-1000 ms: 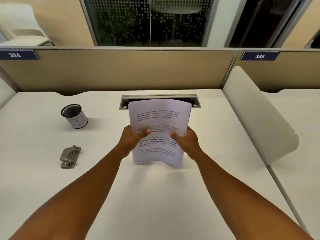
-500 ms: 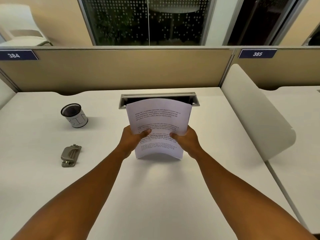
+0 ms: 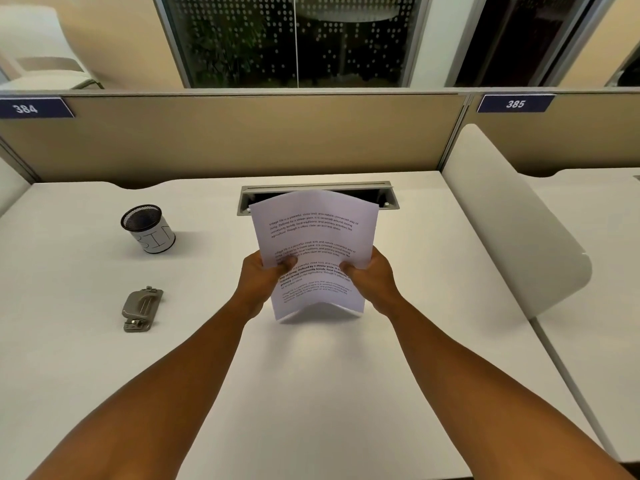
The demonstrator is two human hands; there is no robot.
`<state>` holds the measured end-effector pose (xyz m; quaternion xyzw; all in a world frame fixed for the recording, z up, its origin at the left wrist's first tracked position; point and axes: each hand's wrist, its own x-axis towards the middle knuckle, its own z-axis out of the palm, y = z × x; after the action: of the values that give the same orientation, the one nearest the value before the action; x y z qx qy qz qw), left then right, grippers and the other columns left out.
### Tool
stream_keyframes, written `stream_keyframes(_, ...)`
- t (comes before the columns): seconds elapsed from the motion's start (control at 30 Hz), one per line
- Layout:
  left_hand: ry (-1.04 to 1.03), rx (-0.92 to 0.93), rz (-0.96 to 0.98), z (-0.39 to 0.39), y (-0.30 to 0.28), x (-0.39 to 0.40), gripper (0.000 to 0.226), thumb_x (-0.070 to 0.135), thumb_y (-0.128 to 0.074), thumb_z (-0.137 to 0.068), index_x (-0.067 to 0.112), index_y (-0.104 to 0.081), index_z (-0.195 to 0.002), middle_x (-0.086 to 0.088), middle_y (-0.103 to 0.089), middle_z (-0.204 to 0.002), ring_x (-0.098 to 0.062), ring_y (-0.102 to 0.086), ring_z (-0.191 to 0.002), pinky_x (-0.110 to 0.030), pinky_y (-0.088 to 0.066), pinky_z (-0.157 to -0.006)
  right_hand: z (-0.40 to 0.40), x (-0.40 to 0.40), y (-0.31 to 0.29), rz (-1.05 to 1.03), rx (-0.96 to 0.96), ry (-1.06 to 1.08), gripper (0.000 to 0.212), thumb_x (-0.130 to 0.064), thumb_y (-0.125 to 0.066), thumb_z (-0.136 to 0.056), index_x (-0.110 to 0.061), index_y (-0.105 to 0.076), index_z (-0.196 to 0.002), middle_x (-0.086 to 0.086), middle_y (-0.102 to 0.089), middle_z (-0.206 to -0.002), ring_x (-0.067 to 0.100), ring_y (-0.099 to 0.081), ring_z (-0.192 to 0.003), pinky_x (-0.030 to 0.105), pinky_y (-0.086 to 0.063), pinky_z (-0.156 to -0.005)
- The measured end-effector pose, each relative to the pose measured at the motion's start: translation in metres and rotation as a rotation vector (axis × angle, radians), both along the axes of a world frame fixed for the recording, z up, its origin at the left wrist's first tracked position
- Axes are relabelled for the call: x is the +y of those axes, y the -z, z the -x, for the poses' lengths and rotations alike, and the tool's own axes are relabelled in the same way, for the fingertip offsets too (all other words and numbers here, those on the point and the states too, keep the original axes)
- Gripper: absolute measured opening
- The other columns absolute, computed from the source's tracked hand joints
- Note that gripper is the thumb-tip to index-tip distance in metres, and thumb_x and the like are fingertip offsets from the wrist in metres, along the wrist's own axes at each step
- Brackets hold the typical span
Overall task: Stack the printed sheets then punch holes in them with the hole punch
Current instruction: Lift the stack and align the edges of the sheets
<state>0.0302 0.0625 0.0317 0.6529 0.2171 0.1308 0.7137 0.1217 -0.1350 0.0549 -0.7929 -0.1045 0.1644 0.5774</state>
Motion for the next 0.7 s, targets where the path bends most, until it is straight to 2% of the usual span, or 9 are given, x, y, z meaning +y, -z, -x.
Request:
stream_keyframes(0.13, 0.003, 0.05, -0.025, 0.003, 0.008, 0.002, 0.04, 0.016, -0.079, -0.082, 0.012, -0.067, -0.12, -0.003, -0.073, -0.114, -0.026, -0.071, -0.099, -0.044, -0.06, -0.084, 0.0, -0.004, 0.007, 0.006, 0.019, 0.0, 0.043, -0.013, -0.071, -0.085, -0.016, -0.054, -0.125, 0.007, -0.064, -0.12, 0.027, -0.062, -0.105, 0.043, -0.055, -0.093)
stream_keyframes(0.23, 0.006, 0.066, -0.057, 0.004, 0.014, 0.003, 0.033, 0.017, -0.077, -0.084, 0.017, -0.068, -0.116, -0.001, -0.073, -0.113, -0.026, -0.07, -0.101, -0.043, -0.059, -0.087, -0.002, -0.007, 0.012, 0.015, 0.023, 0.003, 0.041, -0.013, -0.071, -0.085, -0.015, -0.056, -0.124, 0.007, -0.065, -0.12, 0.028, -0.062, -0.106, 0.044, -0.054, -0.095)
stream_keyframes(0.43, 0.002, 0.05, -0.097, -0.001, 0.009, 0.006, 0.021, 0.019, -0.076, -0.085, 0.026, -0.071, -0.105, 0.008, -0.076, -0.102, -0.017, -0.072, -0.094, -0.03, -0.059, -0.079, -0.01, -0.007, 0.013, -0.001, 0.018, 0.003, 0.032, -0.012, -0.069, -0.086, -0.019, -0.06, -0.116, 0.004, -0.068, -0.113, 0.024, -0.064, -0.1, 0.037, -0.057, -0.087)
stream_keyframes(0.57, -0.016, 0.043, -0.103, -0.004, -0.001, 0.011, 0.02, 0.024, -0.078, -0.084, 0.026, -0.072, -0.103, 0.011, -0.077, -0.097, -0.014, -0.074, -0.087, -0.02, -0.059, -0.067, -0.018, -0.007, 0.005, -0.091, 0.041, 0.022, 0.024, -0.013, -0.068, -0.087, -0.031, -0.061, -0.101, -0.01, -0.069, -0.097, 0.012, -0.067, -0.087, 0.016, -0.054, -0.064)
stream_keyframes(0.6, -0.028, 0.043, -0.098, -0.004, -0.002, 0.012, 0.02, 0.026, -0.078, -0.083, 0.026, -0.072, -0.102, 0.011, -0.077, -0.096, -0.013, -0.074, -0.085, -0.018, -0.058, -0.065, -0.02, -0.007, 0.003, -0.128, 0.061, 0.033, 0.023, -0.013, -0.069, -0.087, -0.032, -0.062, -0.099, -0.012, -0.07, -0.095, 0.01, -0.068, -0.086, 0.014, -0.053, -0.061)
stream_keyframes(0.7, -0.086, 0.041, -0.057, -0.004, -0.003, 0.017, 0.026, 0.031, -0.081, -0.079, 0.024, -0.072, -0.103, 0.006, -0.078, -0.096, -0.013, -0.075, -0.083, -0.019, -0.058, -0.066, -0.028, -0.009, 0.001, -0.243, 0.148, 0.078, 0.024, -0.011, -0.071, -0.084, -0.023, -0.066, -0.104, -0.005, -0.073, -0.098, 0.018, -0.07, -0.089, 0.022, -0.056, -0.067)
